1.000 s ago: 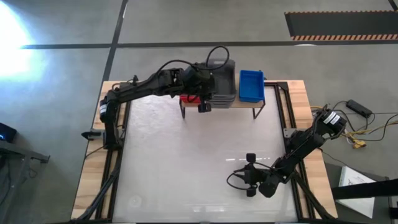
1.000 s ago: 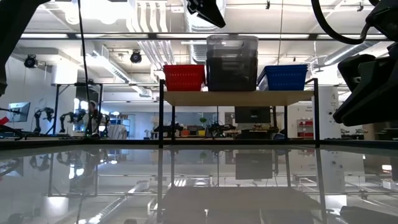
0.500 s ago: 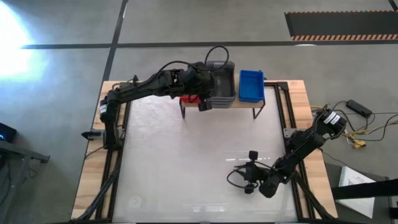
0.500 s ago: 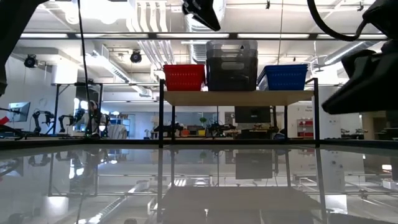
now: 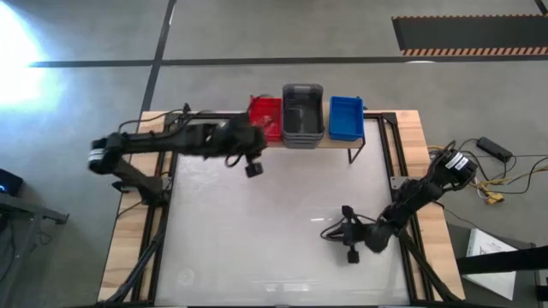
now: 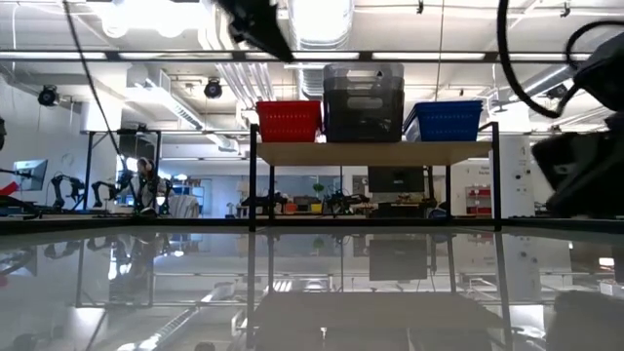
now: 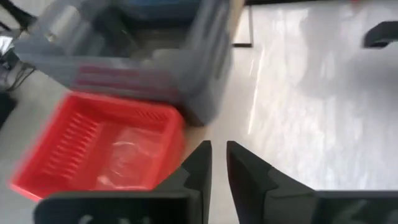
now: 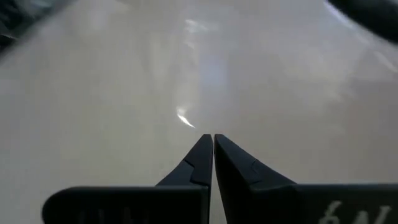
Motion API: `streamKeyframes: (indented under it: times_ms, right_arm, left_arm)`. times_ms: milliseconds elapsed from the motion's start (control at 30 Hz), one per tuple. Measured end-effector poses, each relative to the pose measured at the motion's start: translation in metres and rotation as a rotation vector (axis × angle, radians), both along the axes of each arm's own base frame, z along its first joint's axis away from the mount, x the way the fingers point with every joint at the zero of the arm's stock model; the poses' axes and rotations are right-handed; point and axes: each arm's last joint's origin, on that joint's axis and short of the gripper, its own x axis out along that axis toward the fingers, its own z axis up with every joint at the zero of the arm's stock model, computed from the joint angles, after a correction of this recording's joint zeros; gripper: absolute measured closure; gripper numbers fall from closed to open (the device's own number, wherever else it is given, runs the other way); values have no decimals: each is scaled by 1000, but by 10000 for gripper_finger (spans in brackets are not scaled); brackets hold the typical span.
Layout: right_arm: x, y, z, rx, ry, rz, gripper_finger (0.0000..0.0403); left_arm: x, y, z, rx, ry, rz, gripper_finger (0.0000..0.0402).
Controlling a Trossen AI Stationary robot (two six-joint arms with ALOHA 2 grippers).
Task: Stack baskets on shelf by color
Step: Return to Home Position
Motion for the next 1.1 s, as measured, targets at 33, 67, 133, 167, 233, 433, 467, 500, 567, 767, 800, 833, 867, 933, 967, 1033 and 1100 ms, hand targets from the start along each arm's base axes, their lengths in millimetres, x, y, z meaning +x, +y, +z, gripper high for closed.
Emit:
streamKeyframes:
  times_ms: [33, 67, 133, 167, 233, 433, 467, 500, 567, 767, 800, 833, 867, 933, 967, 1033, 1100]
  right_arm:
    - [1, -5, 1, 19, -20, 38, 394]
    - [3, -10, 2, 37, -44, 76, 394]
    - [7, -24, 6, 61, -99, 134, 394]
    - [9, -32, 9, 73, -127, 155, 394]
    - [10, -50, 13, 85, -161, 164, 394]
    - [-4, -98, 31, 143, -297, 36, 394]
    - [-9, -102, 34, 147, -320, 29, 394]
    - [-10, -105, 39, 151, -346, 14, 394]
    - [-14, -107, 46, 150, -357, 8, 394]
    - [-31, -112, 60, 160, -372, 10, 394]
    - [-34, -113, 63, 162, -379, 10, 394]
    - [-38, -114, 65, 165, -390, 11, 394]
    - [-41, -114, 68, 169, -404, 11, 394]
    - [-49, -117, 77, 189, -479, 13, 394]
    - [-54, -118, 82, 197, -522, 15, 394]
    - [-62, -120, 88, 209, -584, 18, 394]
    - [-68, -122, 89, 204, -603, 21, 394]
  left_arm:
    - [-8, -5, -9, -7, -32, -5, 371]
    - [-14, -9, -20, -10, -57, -13, 375]
    - [-32, -16, -34, -27, -120, -20, 380]
    - [-41, -19, -40, -42, -147, -18, 381]
    - [-60, -24, -48, -74, -214, -10, 382]
    - [-112, -30, -71, -140, -329, 12, 382]
    - [-119, -30, -74, -144, -349, 11, 382]
    - [-126, -30, -77, -147, -374, 12, 382]
    - [-137, -31, -85, -159, -402, 18, 382]
    - [-162, -31, -106, -178, -501, 19, 382]
    - [-166, -31, -111, -180, -497, 21, 382]
    - [-169, -31, -115, -180, -500, 20, 382]
    - [-171, -32, -118, -182, -516, 15, 382]
    - [-176, -32, -127, -186, -537, 5, 382]
    - [-179, -32, -132, -185, -544, 3, 382]
    - [-182, -32, -140, -189, -577, -11, 382]
    - [-185, -33, -152, -201, -589, -28, 382]
